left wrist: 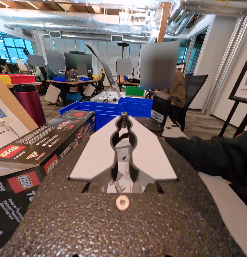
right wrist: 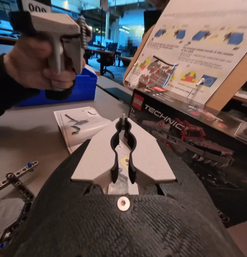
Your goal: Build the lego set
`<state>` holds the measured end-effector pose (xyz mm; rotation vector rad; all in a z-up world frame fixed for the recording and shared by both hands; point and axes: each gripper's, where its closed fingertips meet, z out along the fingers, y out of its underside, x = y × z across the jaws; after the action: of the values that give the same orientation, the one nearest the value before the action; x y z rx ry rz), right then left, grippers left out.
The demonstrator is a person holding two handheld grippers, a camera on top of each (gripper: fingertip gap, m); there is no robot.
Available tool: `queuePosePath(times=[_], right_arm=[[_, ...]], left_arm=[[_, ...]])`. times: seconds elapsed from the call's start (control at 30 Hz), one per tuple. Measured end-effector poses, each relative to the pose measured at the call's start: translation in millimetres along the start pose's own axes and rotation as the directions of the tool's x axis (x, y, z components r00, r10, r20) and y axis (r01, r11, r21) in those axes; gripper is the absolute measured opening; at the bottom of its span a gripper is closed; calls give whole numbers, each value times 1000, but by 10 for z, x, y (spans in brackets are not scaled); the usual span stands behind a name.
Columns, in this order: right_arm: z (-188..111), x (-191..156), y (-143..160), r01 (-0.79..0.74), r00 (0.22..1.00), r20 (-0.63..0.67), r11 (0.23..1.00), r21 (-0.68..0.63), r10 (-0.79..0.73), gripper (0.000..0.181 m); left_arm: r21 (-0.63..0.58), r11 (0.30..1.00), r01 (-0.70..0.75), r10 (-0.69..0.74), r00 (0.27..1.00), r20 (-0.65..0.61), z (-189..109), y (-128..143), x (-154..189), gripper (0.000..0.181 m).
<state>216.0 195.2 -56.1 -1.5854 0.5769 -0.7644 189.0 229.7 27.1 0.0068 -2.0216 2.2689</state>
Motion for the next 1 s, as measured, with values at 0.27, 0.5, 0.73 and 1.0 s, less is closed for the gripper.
queuePosePath(times=[0.27, 0.5, 0.73, 1.0], right_arm=[[-195, -308, -541, 36, 999, -2, 967, 252, -36, 3], [-300, -373, -590, -20, 1000, 19, 950, 311, 14, 4], [-329, -320, -581, -56, 998, 19, 950, 309, 53, 4], [-308, -310, -536, -33, 999, -3, 959, 282, 35, 3]], left_arm=[[41, 999, 10, -7, 998, -66, 144, 87, 110, 4], [57, 994, 89, -81, 987, -136, 278, 146, 225, 4], [66, 988, 140, -129, 980, -148, 283, 168, 196, 4], [53, 989, 137, -128, 980, -149, 318, 199, 217, 4]])
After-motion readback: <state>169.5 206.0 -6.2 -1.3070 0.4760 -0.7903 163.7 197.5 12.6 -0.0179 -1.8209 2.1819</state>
